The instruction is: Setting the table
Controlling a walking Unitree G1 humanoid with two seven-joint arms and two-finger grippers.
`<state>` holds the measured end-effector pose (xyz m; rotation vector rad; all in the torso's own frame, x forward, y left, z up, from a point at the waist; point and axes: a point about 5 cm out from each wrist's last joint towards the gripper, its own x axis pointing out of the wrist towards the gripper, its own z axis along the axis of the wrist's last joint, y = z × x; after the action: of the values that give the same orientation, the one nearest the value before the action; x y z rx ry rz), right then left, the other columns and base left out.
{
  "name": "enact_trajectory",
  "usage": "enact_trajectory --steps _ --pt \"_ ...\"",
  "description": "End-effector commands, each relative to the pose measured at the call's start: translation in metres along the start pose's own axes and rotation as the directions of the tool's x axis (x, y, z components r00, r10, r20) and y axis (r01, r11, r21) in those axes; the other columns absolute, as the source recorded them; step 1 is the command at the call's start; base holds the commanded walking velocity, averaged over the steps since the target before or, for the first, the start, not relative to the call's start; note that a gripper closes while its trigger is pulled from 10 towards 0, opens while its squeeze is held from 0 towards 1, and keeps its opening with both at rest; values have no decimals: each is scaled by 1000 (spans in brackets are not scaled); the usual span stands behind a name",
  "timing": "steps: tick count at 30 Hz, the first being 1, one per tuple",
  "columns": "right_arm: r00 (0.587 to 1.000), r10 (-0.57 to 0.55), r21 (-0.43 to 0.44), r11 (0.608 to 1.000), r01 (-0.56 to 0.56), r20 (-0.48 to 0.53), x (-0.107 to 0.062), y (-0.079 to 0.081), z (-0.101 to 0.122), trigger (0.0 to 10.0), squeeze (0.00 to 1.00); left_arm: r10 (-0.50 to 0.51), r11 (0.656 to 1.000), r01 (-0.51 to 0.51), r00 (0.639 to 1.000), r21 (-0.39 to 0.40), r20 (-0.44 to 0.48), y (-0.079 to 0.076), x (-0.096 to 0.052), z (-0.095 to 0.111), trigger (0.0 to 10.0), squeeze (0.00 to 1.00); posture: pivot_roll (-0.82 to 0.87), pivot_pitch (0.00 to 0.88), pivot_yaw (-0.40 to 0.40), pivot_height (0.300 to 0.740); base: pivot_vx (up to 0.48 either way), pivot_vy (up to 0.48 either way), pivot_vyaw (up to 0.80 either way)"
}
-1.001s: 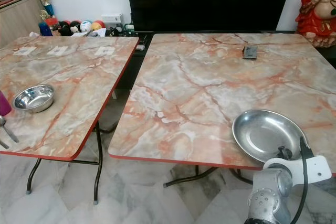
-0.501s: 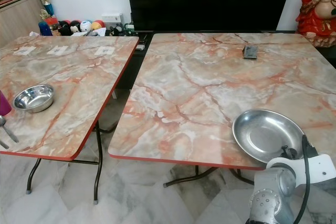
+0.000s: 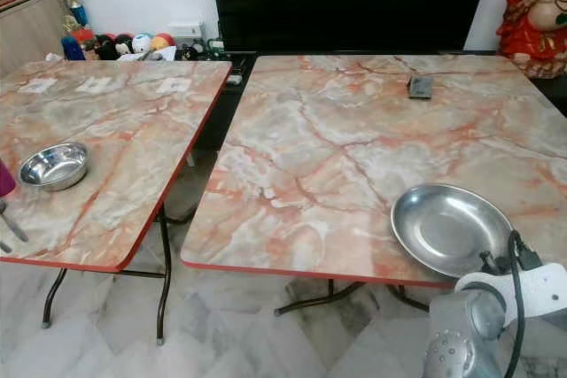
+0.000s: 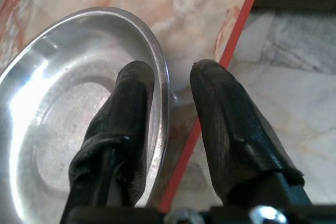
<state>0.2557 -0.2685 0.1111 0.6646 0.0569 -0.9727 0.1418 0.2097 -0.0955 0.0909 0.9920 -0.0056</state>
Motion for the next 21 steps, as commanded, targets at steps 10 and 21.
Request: enact_trajectory --steps 10,21 --pt "997 12 -71 997 -6 82 -13 0 16 10000 0 0 1000 0 1000 3 -16 -8 0 -4 10000 0 -57 15 19 740 0 0 0" --pt "986 69 -122 991 -51 151 -18 13 28 10000 0 10 1000 -10 1000 -2 -16 -5 0 -5 10000 0 -62 3 9 740 0 0 0"
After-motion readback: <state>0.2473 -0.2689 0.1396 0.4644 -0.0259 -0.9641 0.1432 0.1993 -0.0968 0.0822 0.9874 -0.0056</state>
